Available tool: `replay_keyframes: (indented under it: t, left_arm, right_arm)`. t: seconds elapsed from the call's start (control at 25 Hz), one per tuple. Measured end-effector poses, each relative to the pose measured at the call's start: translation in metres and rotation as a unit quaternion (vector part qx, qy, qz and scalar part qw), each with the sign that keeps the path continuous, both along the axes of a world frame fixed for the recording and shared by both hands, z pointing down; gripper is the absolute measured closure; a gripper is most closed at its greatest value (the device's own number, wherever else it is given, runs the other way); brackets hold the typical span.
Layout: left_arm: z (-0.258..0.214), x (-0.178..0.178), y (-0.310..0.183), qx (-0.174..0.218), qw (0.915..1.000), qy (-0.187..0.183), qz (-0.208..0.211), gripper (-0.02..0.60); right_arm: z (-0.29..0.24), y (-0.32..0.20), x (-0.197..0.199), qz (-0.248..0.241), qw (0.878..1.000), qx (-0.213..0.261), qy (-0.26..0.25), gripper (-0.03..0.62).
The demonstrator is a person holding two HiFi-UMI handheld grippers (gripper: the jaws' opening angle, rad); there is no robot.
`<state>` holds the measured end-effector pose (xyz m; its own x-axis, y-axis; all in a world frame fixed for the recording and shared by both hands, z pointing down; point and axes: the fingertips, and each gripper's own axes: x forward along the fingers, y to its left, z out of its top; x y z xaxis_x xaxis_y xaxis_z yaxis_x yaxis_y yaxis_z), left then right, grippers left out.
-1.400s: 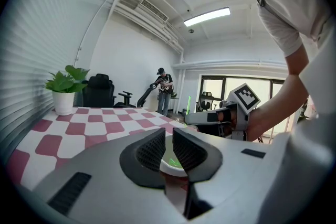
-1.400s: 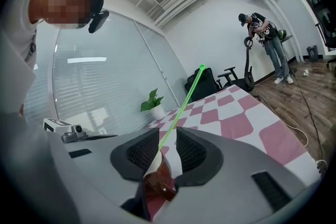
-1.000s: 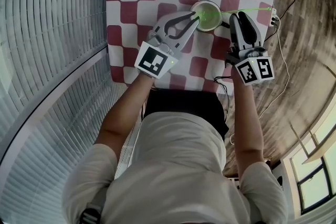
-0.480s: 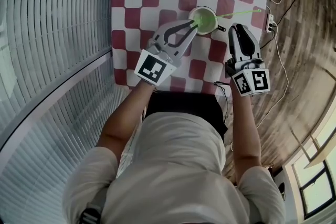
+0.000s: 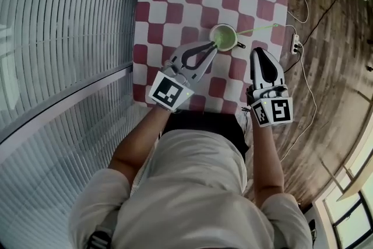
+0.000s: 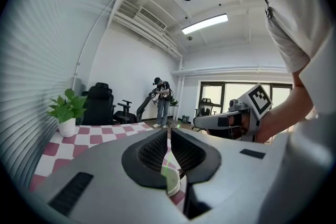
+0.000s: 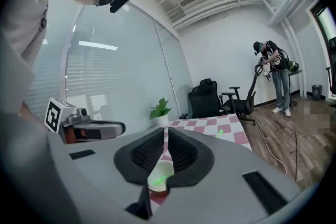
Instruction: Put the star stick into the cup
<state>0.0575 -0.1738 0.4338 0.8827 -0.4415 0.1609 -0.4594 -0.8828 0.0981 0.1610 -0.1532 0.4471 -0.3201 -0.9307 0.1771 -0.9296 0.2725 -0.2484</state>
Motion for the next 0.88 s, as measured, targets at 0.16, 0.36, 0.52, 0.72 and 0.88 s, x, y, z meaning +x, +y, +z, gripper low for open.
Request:
replay_keyframes:
  t: [0.16, 0.36, 0.52, 0.72, 0.88]
  left_arm:
    - [-0.042, 0.000, 0.007, 0.008, 0.9996, 0.025, -0.002, 0.537]
    - [-0.086, -0.003, 0.021, 0.013, 0.9986, 0.050, -0.012, 0.546]
    - [-0.112, -0.004, 0.032, 0.010, 0.9981, 0.060, -0.007, 0.548]
    - [-0.144, -0.003, 0.040, 0.011, 0.9974, 0.072, -0.001, 0.549]
    - [-0.171, -0.004, 0.042, 0.017, 0.9975, 0.068, -0.003, 0.549]
  right_arm:
    - [-0.030, 0.008, -0.007, -0.009, 1.000, 0.004, 0.001, 0.554]
    - [-0.061, 0.022, -0.013, -0.020, 1.000, 0.006, 0.010, 0.560]
    - [-0.094, 0.029, -0.020, -0.032, 0.999, 0.021, 0.037, 0.562]
    - [-0.135, 0.032, -0.030, -0.044, 0.996, 0.040, 0.064, 0.562]
    - [-0.169, 0.037, -0.039, -0.051, 0.995, 0.053, 0.069, 0.562]
